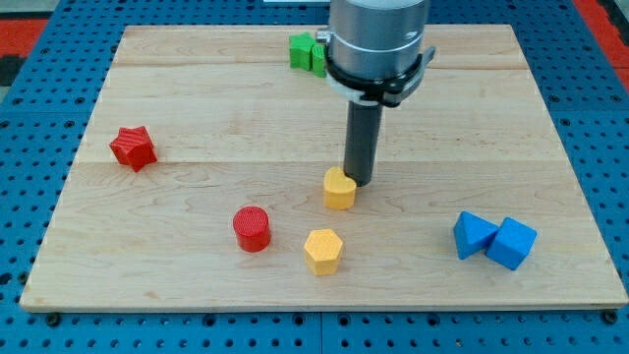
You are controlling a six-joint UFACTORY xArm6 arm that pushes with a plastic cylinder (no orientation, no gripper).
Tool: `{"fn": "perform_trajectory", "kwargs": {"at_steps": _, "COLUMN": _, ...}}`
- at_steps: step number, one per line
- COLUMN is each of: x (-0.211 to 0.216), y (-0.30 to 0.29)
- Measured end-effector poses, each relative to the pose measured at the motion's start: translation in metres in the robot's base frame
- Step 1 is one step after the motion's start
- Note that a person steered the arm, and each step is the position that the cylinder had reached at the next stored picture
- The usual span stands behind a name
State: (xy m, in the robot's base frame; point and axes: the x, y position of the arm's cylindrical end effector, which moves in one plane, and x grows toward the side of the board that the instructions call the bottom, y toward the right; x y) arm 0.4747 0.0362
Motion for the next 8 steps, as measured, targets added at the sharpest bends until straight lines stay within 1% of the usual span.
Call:
{"fn": "perform_trajectory", "kwargs": {"at_steps": 1, "x": 0.01, "y": -0.019}}
{"fn": "perform_trajectory", "kwargs": {"at_steps": 2, "x": -0.012, "y": -0.02}}
{"fn": "perform_trajectory", "kwargs": {"at_steps": 3, "x": -0.015, "y": -0.02}}
{"fn": "perform_trajectory", "kwargs": {"at_steps": 5, "x": -0.004, "y": -0.049}}
{"fn": "perform_trajectory", "kwargs": {"at_steps": 7, "x": -0.002, "y": -0.052}}
{"fn": "perform_trajectory", "kwargs": {"at_steps": 8, "x": 0.015, "y": -0.052}}
